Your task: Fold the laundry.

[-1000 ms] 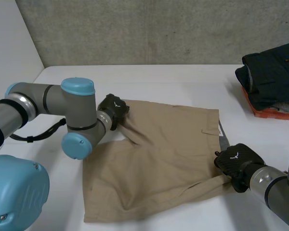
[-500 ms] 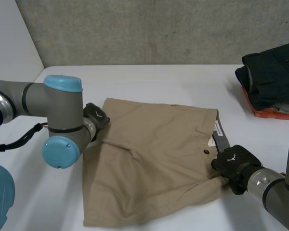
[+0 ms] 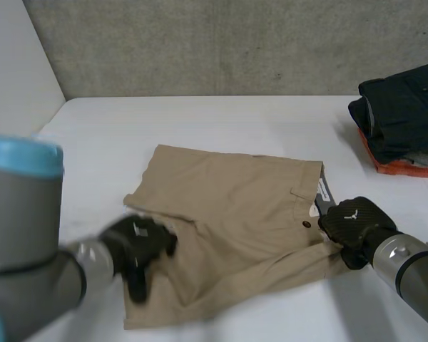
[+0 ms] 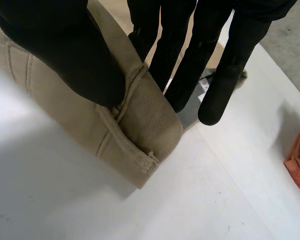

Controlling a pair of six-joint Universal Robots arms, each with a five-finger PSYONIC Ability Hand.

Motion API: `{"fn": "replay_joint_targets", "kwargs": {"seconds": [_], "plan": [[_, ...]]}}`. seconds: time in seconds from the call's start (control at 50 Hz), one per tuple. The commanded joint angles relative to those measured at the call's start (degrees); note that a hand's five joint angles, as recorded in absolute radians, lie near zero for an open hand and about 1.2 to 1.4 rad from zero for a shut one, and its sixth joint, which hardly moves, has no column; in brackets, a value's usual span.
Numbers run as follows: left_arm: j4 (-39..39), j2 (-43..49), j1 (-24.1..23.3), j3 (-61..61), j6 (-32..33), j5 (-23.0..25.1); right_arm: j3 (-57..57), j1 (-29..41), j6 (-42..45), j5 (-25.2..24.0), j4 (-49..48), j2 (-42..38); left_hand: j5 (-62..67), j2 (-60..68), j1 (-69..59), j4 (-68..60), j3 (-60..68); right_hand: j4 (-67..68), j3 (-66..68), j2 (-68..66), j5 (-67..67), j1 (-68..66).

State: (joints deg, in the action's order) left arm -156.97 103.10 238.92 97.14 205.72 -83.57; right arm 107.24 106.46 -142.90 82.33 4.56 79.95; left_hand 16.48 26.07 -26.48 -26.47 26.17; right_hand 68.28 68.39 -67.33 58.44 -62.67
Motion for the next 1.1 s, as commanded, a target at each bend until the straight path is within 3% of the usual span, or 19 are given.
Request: {"fn": "replay_joint_targets", "kwargs": {"seconds": [0.02,0.1,0.12,0.14,0.26,0.34,0.42,0.44,0.56,0.72,0.82,0.9,0.92,0.94,0.96,0.98,1.0,1.02,1.1], "plan": [[-5.53,-0.45,-5.57,6.05,-0.85,-3.35,-1.15,0.15,-4.57,2.48,0.19,0.12,4.08,4.49,-4.08,-4.1,4.39,11.72,11.61,-12.67,11.56,-17.33],[-8.7,2.8,-6.63,4.91,-1.11,-8.27,-1.24,0.15,-6.07,3.63,0.89,0.73,13.28,13.68,-13.27,-13.29,13.58,11.72,11.61,-12.67,11.56,-17.33],[-9.48,3.94,-7.06,4.12,-1.2,-9.93,-1.24,0.06,-6.33,3.45,1.5,1.17,37.48,37.89,-37.48,-37.49,37.79,11.72,11.61,-12.67,11.56,-17.33],[-9.66,4.3,-7.33,3.85,-1.37,-10.47,-1.15,-0.11,-6.25,3.37,1.86,1.35,52.71,53.12,-52.71,-52.72,53.02,11.72,11.61,-12.67,11.56,-17.33],[-8.62,-0.33,-10.66,6.65,-1.38,-9.17,-0.27,-1.34,1.2,1.44,8.7,3.72,53.52,53.93,-53.52,-53.53,53.83,11.72,11.61,-12.67,11.56,-17.33],[-3.98,-5.17,-12.86,10.34,0.98,-6.79,3.14,-6.25,21.01,-3.82,21.85,5.83,53.52,53.93,-53.52,-53.53,53.83,11.72,11.61,-12.67,11.56,-17.33],[3.49,-7.03,-14.01,11.58,3.1,-5.73,4.82,-9.42,36.07,-6.47,30.66,5.66,53.52,53.93,-53.52,-53.53,53.83,11.72,11.61,-12.67,11.56,-17.33],[4.65,-6.95,-13.92,11.32,3.19,-5.82,4.74,-9.43,36.29,-6.74,30.43,5.4,53.52,53.93,-53.52,-53.53,53.83,11.72,11.61,-12.67,11.56,-17.33],[2.73,-5.02,-11.38,5.88,3.81,-7.66,0.35,-6.8,27.69,-5.51,24.11,1.36,53.52,53.93,-53.52,-53.53,53.83,11.72,11.61,-12.67,11.56,-17.33],[-6.23,3.85,-6.46,-11.6,6.01,-9.07,-10.1,-3.02,14.42,-2.09,11.9,-4.79,53.52,53.93,-53.52,-53.53,53.83,11.72,11.61,-12.67,11.56,-17.33],[-15.54,16.57,-5.22,-30.38,6.8,-9.07,-18.1,0.14,4.41,2.82,-6.0,-11.55,53.52,53.93,-53.52,-53.53,53.83,11.72,11.61,-12.67,11.56,-17.33],[-15.65,28.81,-4.69,-44.99,7.85,-10.3,-22.94,1.64,3.68,5.21,-21.23,-19.11,53.52,53.93,-53.52,-53.53,53.83,11.72,11.61,-12.67,11.56,-17.33],[-15.12,30.91,-4.69,-47.37,8.37,-10.82,-23.73,1.82,4.03,5.21,-23.6,-20.61,53.52,53.93,-53.52,-53.53,53.83,4.87,4.76,-5.82,4.71,-10.48],[-13.98,34.76,-4.78,-52.52,9.34,-11.87,-25.39,2.08,5.17,5.65,-27.89,-23.58,44.05,44.46,-44.04,-44.06,44.36,-27.17,-27.28,26.23,-27.33,21.56],[-13.97,35.24,-4.78,-53.36,9.43,-11.97,-26.45,2.26,6.22,5.82,-30.11,-25.52,39.79,40.2,-39.79,-39.8,40.1,-38.65,-38.76,37.7,-38.81,33.04],[-13.54,36.11,-4.87,-55.11,9.52,-12.4,-27.07,2.35,6.93,6.09,-31.35,-26.59,26.92,27.33,-26.92,-26.93,27.23,-42.76,-42.87,41.82,-42.92,37.15],[-12.75,37.69,-5.3,-58.0,9.61,-13.37,-28.47,2.43,8.76,6.87,-33.62,-28.77,-2.18,-1.77,2.18,2.17,-1.87,-57.12,-57.24,56.18,-57.28,51.51],[-12.4,38.31,-5.48,-59.07,9.61,-13.9,-29.09,2.43,9.48,7.32,-34.43,-29.67,-14.46,-14.05,14.47,14.45,-14.15,-58.28,-58.39,57.33,-58.44,52.67],[-11.34,39.29,-6.71,-62.07,9.43,-16.62,-29.72,2.26,10.54,8.73,-35.41,-29.76,-16.48,-16.07,16.48,16.47,-16.17,-58.28,-58.39,57.33,-58.44,52.67]]}}
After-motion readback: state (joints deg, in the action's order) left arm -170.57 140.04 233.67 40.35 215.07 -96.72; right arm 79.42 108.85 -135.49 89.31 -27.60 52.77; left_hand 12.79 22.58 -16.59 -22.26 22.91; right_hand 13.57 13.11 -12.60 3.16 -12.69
